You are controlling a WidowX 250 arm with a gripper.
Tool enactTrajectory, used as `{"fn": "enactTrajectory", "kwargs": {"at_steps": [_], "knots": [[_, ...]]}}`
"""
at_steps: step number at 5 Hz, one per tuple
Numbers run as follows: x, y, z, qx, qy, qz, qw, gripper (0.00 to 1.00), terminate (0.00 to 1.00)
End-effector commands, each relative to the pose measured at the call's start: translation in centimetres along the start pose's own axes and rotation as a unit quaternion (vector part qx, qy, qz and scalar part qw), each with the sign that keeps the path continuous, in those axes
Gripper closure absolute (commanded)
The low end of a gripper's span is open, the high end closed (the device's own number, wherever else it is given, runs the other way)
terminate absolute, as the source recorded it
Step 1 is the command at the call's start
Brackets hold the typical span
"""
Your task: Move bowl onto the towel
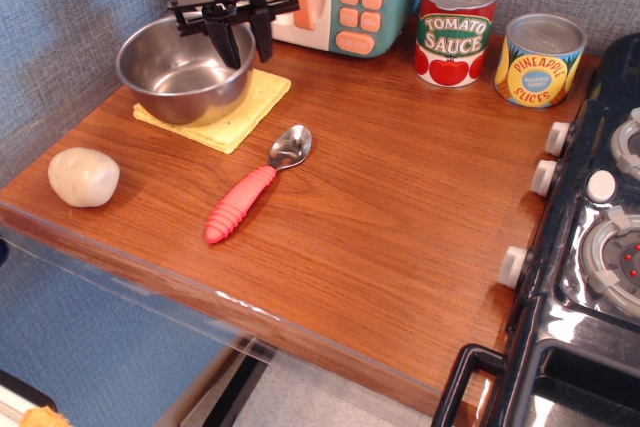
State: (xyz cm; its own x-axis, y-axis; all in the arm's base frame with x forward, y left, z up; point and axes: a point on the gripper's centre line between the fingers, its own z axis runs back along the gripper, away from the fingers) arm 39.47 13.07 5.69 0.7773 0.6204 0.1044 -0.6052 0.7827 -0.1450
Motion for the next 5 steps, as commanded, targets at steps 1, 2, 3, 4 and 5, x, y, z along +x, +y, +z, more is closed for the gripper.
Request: {"fn": "enactTrajectory", "kwargs": {"at_steps": [1, 2, 3, 4, 5], "knots": [[-3.1, -1.2, 4.6, -0.104, -0.059, -0.032, 0.9923, 0.0, 0.0], [-5.6, -4.0, 7.6, -0.121, -0.088, -0.133, 0.9798, 0.0, 0.0], [-9.0, -6.1, 10.6, -0.095, -0.064, -0.263, 0.9579, 0.0, 0.0], [-13.1, -6.4, 12.1, -0.074, -0.006, -0.366, 0.9278, 0.0, 0.0], [-15.6, -6.1, 12.4, -0.085, -0.001, -0.35, 0.9328, 0.0, 0.0]]}}
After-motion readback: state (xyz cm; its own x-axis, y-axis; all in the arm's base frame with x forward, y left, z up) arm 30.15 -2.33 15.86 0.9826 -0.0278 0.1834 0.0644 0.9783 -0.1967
